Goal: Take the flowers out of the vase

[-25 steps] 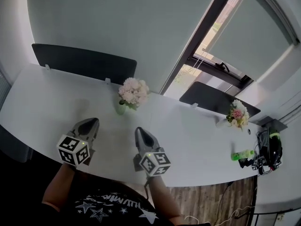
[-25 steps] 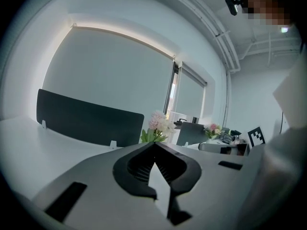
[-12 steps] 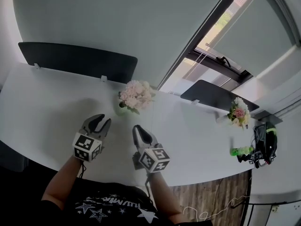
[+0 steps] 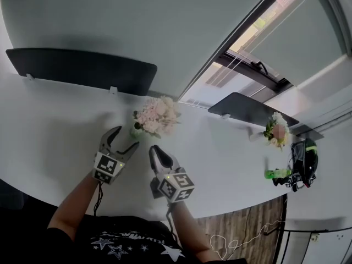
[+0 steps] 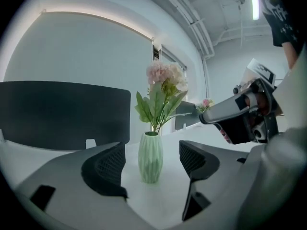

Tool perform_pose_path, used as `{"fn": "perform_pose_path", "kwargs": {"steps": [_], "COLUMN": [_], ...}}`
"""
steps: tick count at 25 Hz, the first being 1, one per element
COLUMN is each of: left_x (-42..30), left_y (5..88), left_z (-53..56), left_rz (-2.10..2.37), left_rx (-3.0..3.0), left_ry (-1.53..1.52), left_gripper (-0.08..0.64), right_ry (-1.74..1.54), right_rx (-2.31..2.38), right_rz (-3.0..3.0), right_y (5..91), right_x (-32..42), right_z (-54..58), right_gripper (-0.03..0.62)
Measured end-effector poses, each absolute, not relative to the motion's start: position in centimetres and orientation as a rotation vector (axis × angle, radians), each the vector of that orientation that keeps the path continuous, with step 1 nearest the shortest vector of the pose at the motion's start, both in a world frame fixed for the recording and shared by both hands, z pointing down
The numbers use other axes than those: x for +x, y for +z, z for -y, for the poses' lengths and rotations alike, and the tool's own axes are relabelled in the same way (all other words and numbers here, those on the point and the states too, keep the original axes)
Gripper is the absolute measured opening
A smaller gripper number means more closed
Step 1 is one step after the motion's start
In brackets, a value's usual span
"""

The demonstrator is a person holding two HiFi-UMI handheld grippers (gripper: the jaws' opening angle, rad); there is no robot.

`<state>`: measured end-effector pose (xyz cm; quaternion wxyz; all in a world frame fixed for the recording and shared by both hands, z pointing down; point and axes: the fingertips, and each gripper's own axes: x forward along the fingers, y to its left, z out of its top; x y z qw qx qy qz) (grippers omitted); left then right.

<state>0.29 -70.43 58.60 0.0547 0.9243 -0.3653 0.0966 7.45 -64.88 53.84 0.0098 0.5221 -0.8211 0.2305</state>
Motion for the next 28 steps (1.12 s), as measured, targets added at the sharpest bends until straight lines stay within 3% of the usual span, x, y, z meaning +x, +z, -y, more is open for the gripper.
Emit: {"fn": "perform_pose_path", "kwargs": {"steps": [9, 23, 26, 28], "left_x": [2.5, 4.5, 4.1, 4.0], "left_y": [62.0, 62.9, 62.9, 62.8], "left_z": [72.7, 73.8, 73.9, 74.0], "left_rz": [1.038, 0.945, 0.965, 0.966], "left_rx": [2.894, 2.914, 2.897, 2.896], "left_ry": [0.41, 0.294, 0.294, 0.301], "left_gripper": [0.337, 0.333, 0.26, 0.259], "right_ry": [0.767, 0.854, 0.834, 0.822], "right_rx": [1.601, 1.522, 1.511, 1.496], "right_rz": [2.57, 2.622, 2.627, 2.636], "right_y": [55.7, 57.1, 56.9, 56.8], "right_x": [7.8, 6.4, 6.1, 5.7], "right_z": [67.2, 69.7, 70.2, 70.8], "right_gripper": [0.018, 0.147, 0.148, 0.156]}}
